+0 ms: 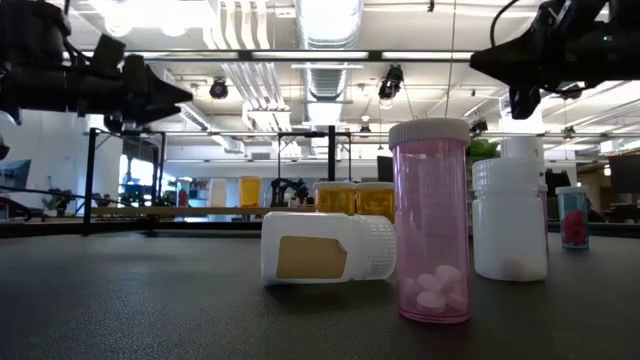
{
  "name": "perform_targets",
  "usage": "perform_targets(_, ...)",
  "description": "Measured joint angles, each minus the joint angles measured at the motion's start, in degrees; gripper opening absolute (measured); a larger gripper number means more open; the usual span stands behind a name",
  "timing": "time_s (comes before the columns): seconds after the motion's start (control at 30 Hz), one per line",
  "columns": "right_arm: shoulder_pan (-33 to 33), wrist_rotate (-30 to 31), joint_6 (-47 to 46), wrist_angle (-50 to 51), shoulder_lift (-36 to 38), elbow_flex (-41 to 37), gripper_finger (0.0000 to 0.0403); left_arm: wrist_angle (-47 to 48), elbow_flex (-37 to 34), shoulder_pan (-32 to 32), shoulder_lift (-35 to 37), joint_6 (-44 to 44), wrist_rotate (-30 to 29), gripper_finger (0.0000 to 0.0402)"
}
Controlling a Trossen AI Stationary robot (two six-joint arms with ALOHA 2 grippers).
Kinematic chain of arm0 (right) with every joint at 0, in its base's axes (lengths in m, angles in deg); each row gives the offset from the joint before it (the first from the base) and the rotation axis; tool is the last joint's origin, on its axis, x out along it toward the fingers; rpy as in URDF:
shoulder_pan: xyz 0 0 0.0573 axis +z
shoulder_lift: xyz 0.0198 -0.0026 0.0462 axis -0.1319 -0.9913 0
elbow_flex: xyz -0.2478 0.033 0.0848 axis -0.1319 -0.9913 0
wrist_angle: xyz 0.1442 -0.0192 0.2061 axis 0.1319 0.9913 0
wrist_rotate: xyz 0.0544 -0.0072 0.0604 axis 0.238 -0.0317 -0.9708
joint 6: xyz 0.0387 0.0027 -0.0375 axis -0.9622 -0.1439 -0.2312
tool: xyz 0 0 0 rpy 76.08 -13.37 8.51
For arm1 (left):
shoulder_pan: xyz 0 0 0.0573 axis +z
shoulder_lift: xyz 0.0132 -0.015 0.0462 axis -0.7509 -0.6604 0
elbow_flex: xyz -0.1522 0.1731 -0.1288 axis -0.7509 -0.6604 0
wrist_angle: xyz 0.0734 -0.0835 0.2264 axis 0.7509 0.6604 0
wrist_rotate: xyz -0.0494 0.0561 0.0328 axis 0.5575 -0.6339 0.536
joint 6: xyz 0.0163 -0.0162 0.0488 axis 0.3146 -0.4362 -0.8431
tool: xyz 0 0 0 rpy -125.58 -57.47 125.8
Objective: Pick and place medicine bottles onto shelf by color
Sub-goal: Put the top pink pill bottle on the shelf
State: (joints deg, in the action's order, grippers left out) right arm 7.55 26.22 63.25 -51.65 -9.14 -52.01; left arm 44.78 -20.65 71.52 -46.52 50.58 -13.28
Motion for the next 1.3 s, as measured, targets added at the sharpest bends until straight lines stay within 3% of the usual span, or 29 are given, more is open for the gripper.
perform_targets(0.57, 0.0, 0.03, 1.18, 0.61, -23.47, 12.62, 0.0022, -0.22, -0.02, -0.02, 15.99, -0.01, -0.02, 0.0306)
perform_targets(0.87, 0.02, -0.04, 1.57, 0.71, -36.51, 20.06, 0.0022, -2.49, -0.02, -0.02, 16.05, -0.01, -0.28, 0.0306)
perform_targets(1.3, 0.02, -0.04, -5.73, 0.77, -50.86, 28.47, 0.0022, -2.48, -0.02, -0.02, 13.61, 0.02, -0.37, 0.0306)
